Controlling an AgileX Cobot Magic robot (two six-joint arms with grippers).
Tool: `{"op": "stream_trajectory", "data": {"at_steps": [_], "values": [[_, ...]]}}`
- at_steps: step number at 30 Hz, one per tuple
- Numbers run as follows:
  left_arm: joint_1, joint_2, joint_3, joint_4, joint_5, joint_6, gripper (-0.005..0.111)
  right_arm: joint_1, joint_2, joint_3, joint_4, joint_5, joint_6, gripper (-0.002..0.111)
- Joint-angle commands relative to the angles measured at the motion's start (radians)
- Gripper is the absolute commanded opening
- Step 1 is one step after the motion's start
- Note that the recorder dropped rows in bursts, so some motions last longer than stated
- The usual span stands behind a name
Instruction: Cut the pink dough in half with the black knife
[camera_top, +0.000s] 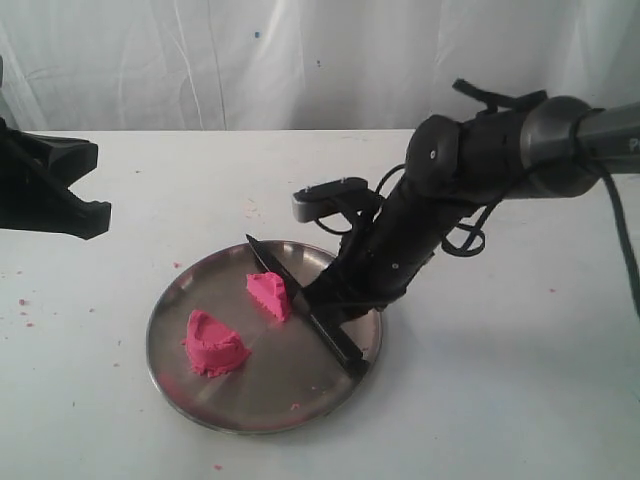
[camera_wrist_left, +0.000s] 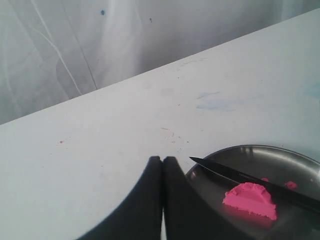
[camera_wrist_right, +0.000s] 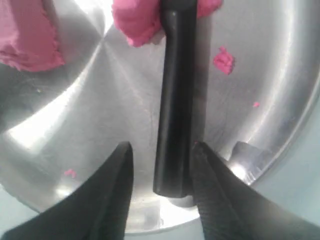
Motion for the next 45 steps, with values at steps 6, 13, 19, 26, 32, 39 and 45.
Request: {"op": "stream_trajectory", "data": {"at_steps": [6, 13, 19, 26, 32, 39, 45], "values": [[-0.006, -0.008, 0.007, -0.009, 0.005, -0.003, 0.0, -0.016, -0.121, -0.011, -0.338, -0.036, 0.155, 0.037], [-0.006, -0.008, 0.007, -0.004, 0.005, -0.003, 0.0, -0.131, -0.121, 0.003, -0.542, -0.075, 0.444, 0.036], [-0.006, -0.008, 0.007, 0.005, 0.005, -0.003, 0.0, -0.268, -0.121, 0.046, -0.542, -0.115, 0.469, 0.023], [-0.006, -0.008, 0.007, 0.006, 0.007, 0.042, 0.0, -0.423, -0.121, 0.153, -0.534, -0.229, 0.534, 0.0], [-0.006, -0.008, 0.007, 0.006, 0.012, 0.082, 0.0, -0.437, -0.193, 0.221, -0.451, -0.311, 0.517, 0.0], [-0.006, -0.008, 0.007, 0.001, 0.012, 0.118, 0.0, -0.43, -0.564, 0.306, -0.44, -0.499, 0.501, 0.0], [-0.006, -0.008, 0.007, 0.002, 0.014, 0.118, 0.0, -0.43, -0.961, 0.452, -0.44, -0.607, 0.39, 0.0]]}}
